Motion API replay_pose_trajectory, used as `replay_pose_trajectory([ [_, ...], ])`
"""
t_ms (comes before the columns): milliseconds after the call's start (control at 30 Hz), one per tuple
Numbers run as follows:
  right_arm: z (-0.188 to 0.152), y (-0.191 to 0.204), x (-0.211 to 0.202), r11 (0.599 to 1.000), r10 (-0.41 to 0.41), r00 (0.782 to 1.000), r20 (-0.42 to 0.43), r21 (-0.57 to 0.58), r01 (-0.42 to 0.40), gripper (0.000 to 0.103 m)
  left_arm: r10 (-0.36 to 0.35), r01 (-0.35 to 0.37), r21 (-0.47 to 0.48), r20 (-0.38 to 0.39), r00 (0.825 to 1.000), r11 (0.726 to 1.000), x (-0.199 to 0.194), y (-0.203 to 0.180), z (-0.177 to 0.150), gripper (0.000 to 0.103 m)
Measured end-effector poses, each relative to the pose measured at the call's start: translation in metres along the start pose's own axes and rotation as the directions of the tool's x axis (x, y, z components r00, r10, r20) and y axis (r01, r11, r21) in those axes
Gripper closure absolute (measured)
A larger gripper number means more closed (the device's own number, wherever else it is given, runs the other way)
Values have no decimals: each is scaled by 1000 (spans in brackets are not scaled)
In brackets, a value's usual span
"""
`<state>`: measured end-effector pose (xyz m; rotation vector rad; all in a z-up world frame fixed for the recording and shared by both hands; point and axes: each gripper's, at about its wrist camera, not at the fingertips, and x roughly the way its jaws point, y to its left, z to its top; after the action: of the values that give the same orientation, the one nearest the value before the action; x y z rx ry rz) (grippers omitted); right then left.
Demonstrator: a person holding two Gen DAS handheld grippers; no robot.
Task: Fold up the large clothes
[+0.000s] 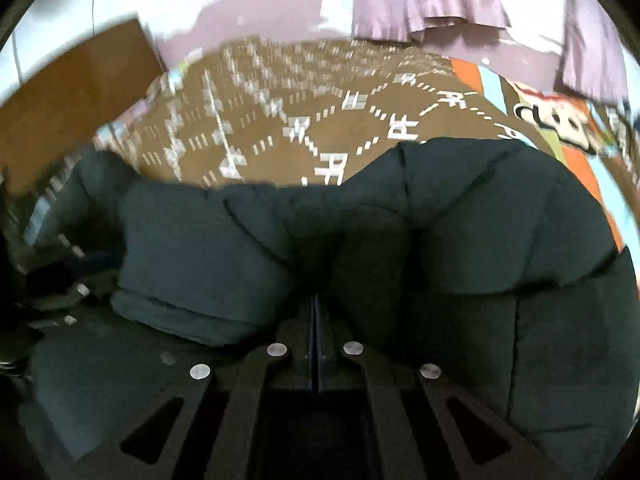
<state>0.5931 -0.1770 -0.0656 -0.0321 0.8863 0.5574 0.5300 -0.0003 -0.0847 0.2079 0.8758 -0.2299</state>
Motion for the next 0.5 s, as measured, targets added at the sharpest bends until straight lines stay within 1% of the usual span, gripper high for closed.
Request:
replay_pose_trajectory([
  [33,0,-2,-10,1000,-5,999,38,16,4,103,-19,19,-8,29,999,1000,-6,3,-5,85],
  [67,4,-4,-28,999,-37,993,109,19,35,103,-54,56,-27,50,997,998,-12,10,-6,85],
  [100,10,-3,-43,997,-79,982,171,6,80,102,-110,115,-71,72,991,991,-20,22,-5,85],
  [133,20,-3,-54,993,-110,969,221,-5,114,102,-152,164,-114,105,983,980,-30,32,-5,85],
  [167,26,-2,-58,992,-120,962,244,-9,126,102,-176,206,-163,180,968,965,-45,44,-4,85],
  [200,40,-3,-59,989,-141,954,264,-6,147,102,-160,217,-203,264,951,955,-62,54,-1,85],
  [233,49,-4,-57,987,-153,951,269,1,158,102,-134,218,-242,321,938,946,-72,63,1,85],
  [267,59,-6,-52,986,-166,949,266,18,168,102,-99,217,-297,367,925,930,-79,76,6,85],
  [300,67,-10,-42,983,-182,953,243,42,177,102,-69,204,-341,369,927,918,-80,85,13,85],
  [333,70,-13,-34,980,-197,956,217,57,189,102,-31,171,-387,342,939,906,-76,93,20,85],
  [367,72,-18,-20,974,-225,959,172,67,216,102,6,127,-426,297,955,896,-70,98,25,85],
  [400,71,-24,-4,964,-262,960,104,80,254,102,50,61,-473,219,974,879,-58,107,29,85],
  [433,69,-30,8,956,-281,958,58,98,275,102,83,0,-522,136,987,853,-45,117,29,85],
  [467,59,-40,17,952,-282,959,14,124,278,103,91,-31,-565,79,993,824,-34,127,25,85],
  [500,49,-52,25,950,-269,963,-15,162,268,103,92,-43,-601,50,995,798,-29,134,19,85],
])
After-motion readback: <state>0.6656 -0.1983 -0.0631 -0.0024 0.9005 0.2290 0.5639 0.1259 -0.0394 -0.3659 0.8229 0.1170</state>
